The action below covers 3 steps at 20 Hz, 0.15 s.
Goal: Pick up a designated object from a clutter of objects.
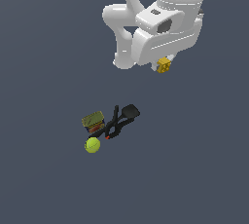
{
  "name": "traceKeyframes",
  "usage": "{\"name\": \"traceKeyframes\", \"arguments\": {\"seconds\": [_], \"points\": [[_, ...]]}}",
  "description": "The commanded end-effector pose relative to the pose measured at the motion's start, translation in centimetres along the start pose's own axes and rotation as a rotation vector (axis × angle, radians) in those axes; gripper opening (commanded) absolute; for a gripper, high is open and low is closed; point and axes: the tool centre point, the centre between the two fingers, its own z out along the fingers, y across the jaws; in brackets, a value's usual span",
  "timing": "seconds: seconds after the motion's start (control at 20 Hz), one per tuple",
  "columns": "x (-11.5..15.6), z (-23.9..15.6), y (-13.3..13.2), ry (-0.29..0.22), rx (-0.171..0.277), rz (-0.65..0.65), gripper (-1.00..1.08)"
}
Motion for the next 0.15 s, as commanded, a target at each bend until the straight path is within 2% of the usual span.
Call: {"name": "traceKeyframes", "arguments": {"seconds": [0.0,0.1], "points": [[-0.06,-0.42,0.0,-0.001,0.0,0.0,-1.0],[-0.03,-0.47,0.02,-0.001,0.0,0.0,-1.0]]}}
